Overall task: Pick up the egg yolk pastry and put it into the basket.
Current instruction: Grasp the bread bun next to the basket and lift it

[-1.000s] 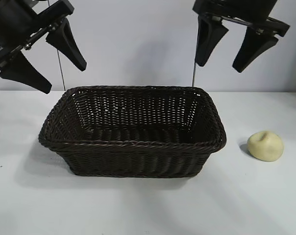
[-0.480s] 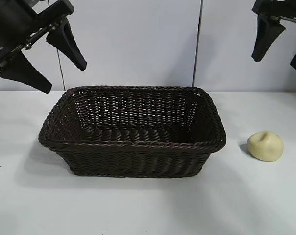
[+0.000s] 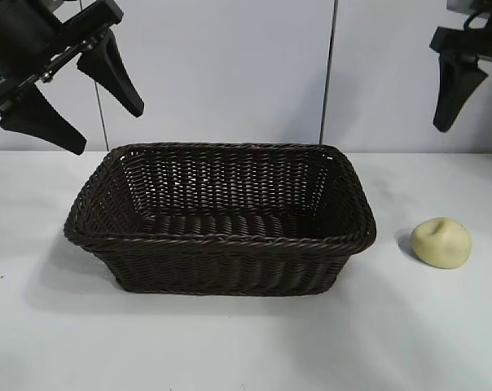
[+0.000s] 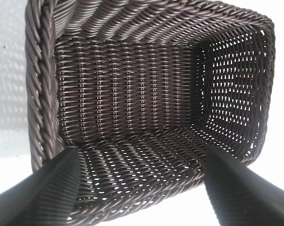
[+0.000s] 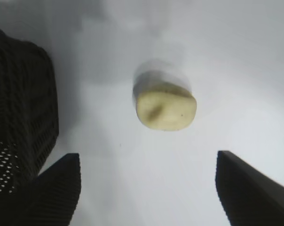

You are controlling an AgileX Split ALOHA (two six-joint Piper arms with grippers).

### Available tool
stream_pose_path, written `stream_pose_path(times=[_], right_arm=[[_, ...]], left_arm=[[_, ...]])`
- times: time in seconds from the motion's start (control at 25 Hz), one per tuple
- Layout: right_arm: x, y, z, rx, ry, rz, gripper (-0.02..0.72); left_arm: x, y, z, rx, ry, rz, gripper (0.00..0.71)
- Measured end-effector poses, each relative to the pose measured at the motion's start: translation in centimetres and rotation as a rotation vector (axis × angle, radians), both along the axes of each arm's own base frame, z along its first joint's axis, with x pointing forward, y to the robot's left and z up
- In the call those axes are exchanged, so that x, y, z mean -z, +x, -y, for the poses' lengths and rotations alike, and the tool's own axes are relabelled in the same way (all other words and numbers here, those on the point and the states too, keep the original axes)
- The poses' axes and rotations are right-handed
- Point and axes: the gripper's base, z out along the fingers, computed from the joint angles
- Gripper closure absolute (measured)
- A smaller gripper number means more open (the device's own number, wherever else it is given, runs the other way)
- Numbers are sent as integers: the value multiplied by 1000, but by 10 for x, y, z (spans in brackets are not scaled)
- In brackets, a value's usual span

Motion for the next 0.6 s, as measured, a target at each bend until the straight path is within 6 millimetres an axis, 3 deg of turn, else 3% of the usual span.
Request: stream_pose_path(times=[0.24,0.6], right_arm=[[16,3,1,8,-5,2,134],[65,21,2,36,-12,-22,134]], left_arm=[[0,0,0,0,0,0,175],[0,0,0,0,0,0,175]])
